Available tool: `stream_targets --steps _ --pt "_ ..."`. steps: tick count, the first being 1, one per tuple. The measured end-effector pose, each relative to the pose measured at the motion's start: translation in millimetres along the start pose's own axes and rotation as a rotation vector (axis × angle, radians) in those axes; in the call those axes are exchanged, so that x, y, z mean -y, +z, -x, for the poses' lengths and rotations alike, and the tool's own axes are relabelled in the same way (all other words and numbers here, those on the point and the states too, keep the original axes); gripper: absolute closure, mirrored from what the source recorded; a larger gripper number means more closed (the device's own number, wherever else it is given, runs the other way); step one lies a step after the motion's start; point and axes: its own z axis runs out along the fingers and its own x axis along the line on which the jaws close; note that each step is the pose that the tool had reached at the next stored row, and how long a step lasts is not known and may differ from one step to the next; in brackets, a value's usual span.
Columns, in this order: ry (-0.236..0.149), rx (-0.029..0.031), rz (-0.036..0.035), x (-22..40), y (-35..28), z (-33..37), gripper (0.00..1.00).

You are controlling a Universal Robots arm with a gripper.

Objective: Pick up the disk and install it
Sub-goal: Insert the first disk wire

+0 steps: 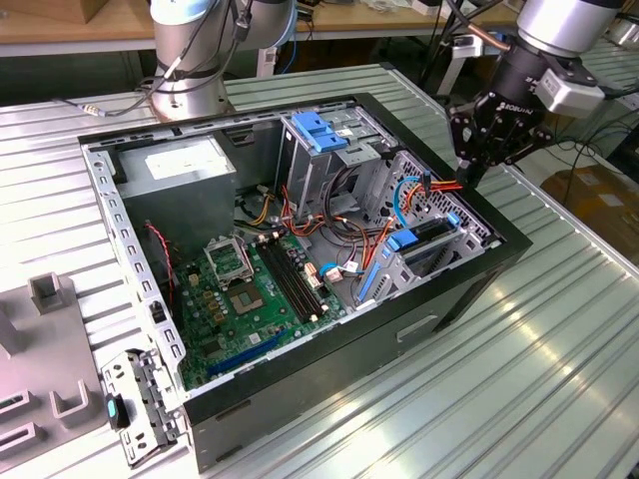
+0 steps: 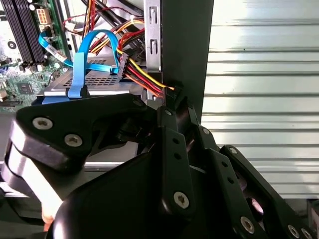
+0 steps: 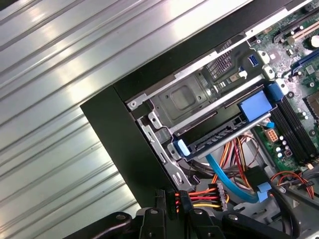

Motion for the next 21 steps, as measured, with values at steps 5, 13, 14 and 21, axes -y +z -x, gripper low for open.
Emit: stream_targets --steps 5,13,14,21 --pt "-0.023 -0.0087 -0.0051 -1.0 1.0 0.9 0.74" --pt "-0.051 -0.0197 -0.0109 -1.2 3.9 1.3 0.82" --pt "-0.051 -0.0197 -0.0109 -1.2 3.9 1.3 0.82" --pt "-0.034 -0.0189 -0.0107 -1.6 -7.7 1.4 0.84"
